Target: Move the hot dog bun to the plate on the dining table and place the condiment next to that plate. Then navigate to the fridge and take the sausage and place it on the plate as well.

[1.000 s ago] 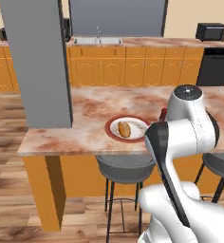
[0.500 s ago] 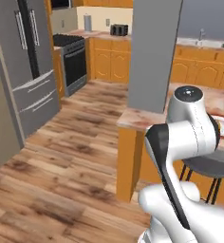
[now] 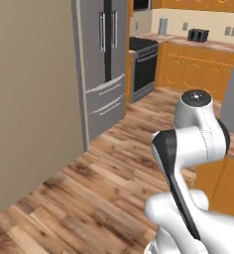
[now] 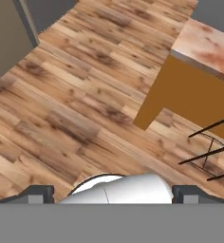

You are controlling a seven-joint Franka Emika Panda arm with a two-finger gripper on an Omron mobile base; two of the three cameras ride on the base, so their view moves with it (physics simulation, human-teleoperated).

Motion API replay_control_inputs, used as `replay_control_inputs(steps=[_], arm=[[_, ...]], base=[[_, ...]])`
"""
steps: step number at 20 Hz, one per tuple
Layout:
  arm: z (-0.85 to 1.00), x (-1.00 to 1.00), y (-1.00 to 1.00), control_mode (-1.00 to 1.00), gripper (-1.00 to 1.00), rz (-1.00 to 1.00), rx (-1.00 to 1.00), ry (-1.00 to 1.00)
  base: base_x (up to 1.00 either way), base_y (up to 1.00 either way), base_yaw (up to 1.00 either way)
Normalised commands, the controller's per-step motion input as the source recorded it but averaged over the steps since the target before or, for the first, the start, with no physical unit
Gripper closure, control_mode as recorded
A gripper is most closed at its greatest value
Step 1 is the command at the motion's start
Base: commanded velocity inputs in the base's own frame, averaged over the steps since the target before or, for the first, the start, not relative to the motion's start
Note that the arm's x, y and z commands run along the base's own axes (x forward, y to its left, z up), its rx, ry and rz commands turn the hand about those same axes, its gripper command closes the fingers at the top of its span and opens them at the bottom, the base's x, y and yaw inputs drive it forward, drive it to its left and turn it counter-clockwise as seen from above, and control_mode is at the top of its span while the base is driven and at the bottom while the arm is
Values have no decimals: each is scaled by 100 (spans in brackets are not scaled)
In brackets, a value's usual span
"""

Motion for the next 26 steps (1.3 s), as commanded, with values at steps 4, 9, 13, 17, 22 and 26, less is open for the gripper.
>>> replay_control_inputs(steps=[4, 9, 13, 17, 22, 26], arm=[[0, 0, 0, 100, -100, 0, 0, 0], [0, 0, 0, 100, -100, 0, 0, 0], [0, 0, 0, 100, -100, 0, 0, 0], [0, 0, 0, 100, -100, 0, 0, 0], [0, 0, 0, 100, -100, 0, 0, 0], [0, 0, 0, 100, -100, 0, 0, 0]], base=[[100, 11, 17], [100, 0, 6], [100, -1, -9], [99, 4, -38], [82, 14, -48], [76, 25, -47]])
